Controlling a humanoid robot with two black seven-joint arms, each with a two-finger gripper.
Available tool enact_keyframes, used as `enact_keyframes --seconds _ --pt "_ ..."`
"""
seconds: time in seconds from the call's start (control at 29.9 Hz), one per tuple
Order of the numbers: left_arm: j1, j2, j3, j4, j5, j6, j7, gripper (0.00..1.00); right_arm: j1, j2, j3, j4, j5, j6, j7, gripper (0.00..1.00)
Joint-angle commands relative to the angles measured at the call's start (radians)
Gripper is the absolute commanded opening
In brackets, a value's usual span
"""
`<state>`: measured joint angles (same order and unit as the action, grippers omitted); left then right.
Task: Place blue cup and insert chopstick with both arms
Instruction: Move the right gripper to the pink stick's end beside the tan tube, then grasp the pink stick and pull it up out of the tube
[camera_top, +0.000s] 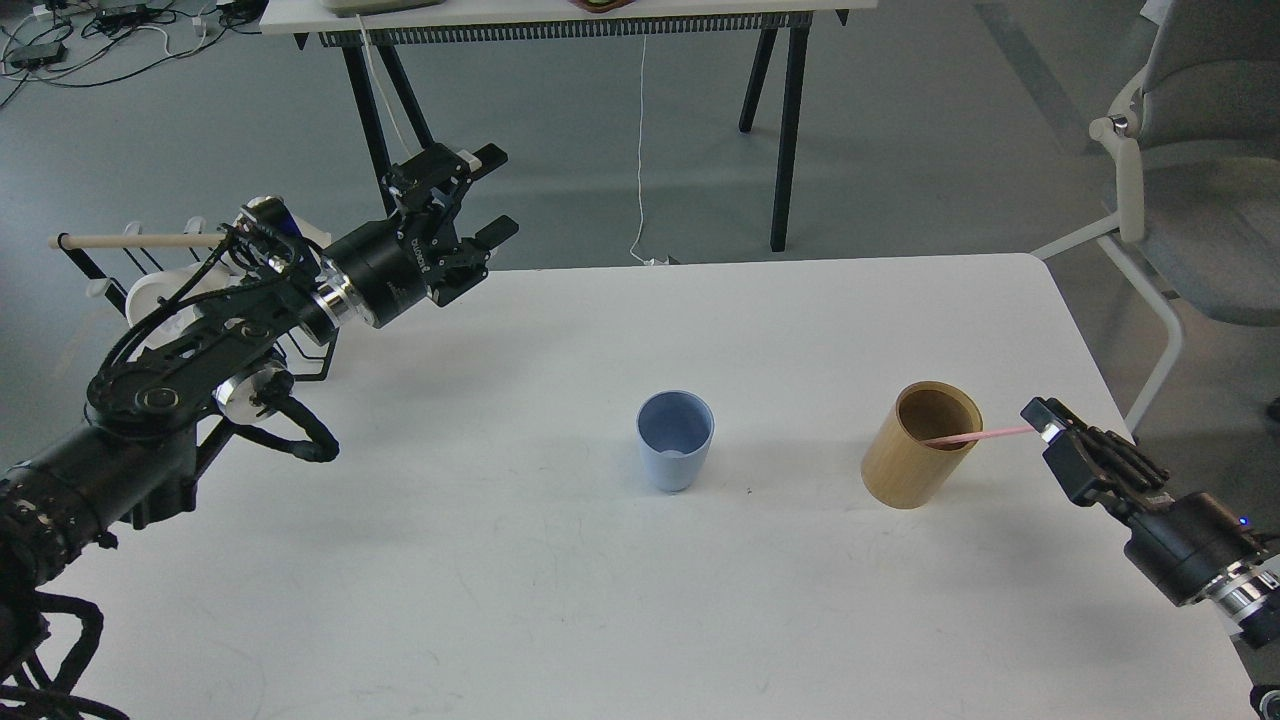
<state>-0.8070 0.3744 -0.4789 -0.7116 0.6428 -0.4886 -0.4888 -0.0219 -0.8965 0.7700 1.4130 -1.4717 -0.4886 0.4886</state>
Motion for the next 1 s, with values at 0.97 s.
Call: enact_keyframes --seconds 0.97 --pt "0.032 -0.032 -0.001 0.011 -0.002 0.0 0.0 0.9 0.181 -0.005 -0.143 -0.043 0.019 0.0 0.0 0.02"
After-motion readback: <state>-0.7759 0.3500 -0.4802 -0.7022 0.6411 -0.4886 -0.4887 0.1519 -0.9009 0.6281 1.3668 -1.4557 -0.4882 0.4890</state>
